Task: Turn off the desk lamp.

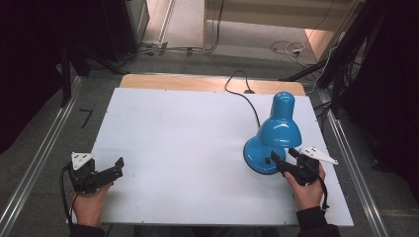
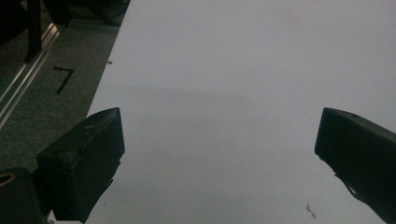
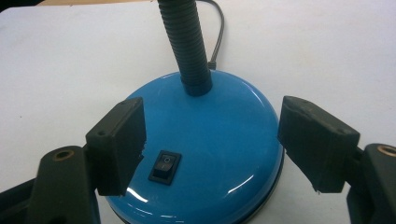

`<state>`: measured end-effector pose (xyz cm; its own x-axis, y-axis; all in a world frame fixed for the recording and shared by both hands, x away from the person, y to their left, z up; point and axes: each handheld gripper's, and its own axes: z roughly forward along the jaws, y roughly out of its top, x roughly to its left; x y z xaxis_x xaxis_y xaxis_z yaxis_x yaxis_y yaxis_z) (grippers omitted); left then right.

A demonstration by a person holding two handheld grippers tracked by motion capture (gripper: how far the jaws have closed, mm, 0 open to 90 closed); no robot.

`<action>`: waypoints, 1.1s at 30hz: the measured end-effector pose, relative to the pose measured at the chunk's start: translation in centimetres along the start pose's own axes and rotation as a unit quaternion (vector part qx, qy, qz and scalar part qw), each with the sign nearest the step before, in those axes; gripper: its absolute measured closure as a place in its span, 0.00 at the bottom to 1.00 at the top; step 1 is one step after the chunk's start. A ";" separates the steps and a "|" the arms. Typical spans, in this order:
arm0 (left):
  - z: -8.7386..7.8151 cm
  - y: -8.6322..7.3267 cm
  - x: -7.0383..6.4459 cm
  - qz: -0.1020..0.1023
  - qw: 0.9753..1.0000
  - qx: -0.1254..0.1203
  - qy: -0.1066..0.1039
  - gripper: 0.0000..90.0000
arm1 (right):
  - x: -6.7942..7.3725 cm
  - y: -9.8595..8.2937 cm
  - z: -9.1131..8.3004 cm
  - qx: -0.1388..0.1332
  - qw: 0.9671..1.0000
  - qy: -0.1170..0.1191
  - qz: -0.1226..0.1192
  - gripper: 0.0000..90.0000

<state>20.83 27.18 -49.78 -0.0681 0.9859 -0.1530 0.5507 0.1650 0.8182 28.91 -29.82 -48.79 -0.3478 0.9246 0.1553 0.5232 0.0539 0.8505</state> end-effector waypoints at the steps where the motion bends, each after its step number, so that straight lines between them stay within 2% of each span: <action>1: 0.0 0.0 0.0 0.000 1.000 0.000 0.000 0.02 | 0.0 0.0 0.0 0.000 1.000 0.001 0.001 0.25; 33: -0.1 0.0 0.1 -0.002 1.000 0.001 0.000 0.02 | -0.9 -0.2 -1.3 0.001 1.000 -0.004 0.010 0.24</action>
<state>20.76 27.23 -49.79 -0.0700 0.9853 -0.1556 0.5520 0.1681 0.8167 28.08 -31.14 -48.49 -0.3308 0.9285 0.1684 0.5318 0.0360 0.8461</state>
